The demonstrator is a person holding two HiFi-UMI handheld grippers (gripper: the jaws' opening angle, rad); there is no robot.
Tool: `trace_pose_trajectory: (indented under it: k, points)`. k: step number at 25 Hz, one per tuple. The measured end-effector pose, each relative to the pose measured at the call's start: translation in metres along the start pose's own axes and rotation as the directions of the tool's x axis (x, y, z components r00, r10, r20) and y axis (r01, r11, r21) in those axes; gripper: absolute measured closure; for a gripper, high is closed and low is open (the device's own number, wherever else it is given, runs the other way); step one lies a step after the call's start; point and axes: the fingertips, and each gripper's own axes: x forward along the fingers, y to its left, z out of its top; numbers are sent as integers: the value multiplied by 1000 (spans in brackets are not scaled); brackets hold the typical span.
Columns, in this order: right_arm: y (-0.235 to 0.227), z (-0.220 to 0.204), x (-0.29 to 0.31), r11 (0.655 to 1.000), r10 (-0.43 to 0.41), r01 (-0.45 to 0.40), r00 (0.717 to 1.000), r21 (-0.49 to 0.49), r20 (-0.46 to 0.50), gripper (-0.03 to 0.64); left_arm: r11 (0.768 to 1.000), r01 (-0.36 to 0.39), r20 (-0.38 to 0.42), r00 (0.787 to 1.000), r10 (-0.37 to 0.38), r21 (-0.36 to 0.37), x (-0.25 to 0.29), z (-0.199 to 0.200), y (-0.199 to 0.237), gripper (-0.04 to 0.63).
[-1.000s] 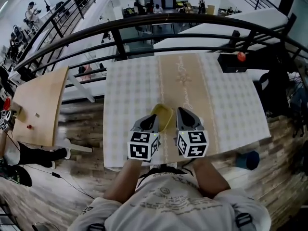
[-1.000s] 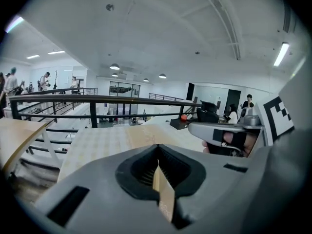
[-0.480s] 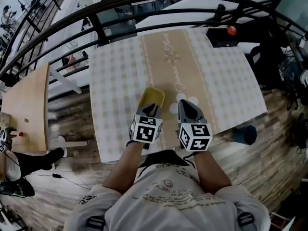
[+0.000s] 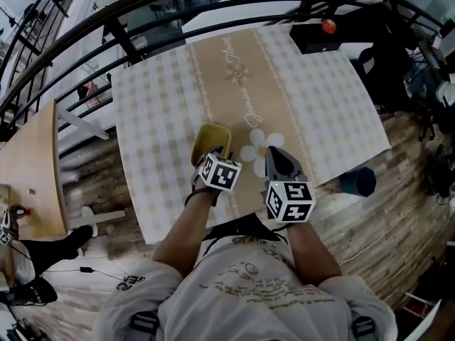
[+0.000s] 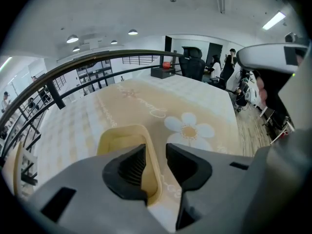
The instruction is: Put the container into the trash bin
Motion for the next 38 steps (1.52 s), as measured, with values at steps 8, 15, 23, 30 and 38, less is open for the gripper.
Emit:
trace_pose_trajectory:
  k: [8,15,23,30,38]
  points:
    - [-21,4,1,999,-31,31,1000,7,-1,614,1000,4,-146,989,-3,5,41,-17,0,480]
    - [-33,7,4,999,-43,43,999,21,-1,614,1000,2,-218,976,-2,0,53,-27,5,482]
    - [-34,11,6,999,-41,41,999,21,4,614,997,-56,-232,970,67,55,47,-27,14,578]
    - [-24,14,10,1000,-22,22,1000,13,4,614,995,-67,-193,978,79,67,31,-18,17,586]
    - [-8,21,17,1000,14,-14,1000,-2,15,615,998,-67,-95,993,68,16,-4,9,21,588]
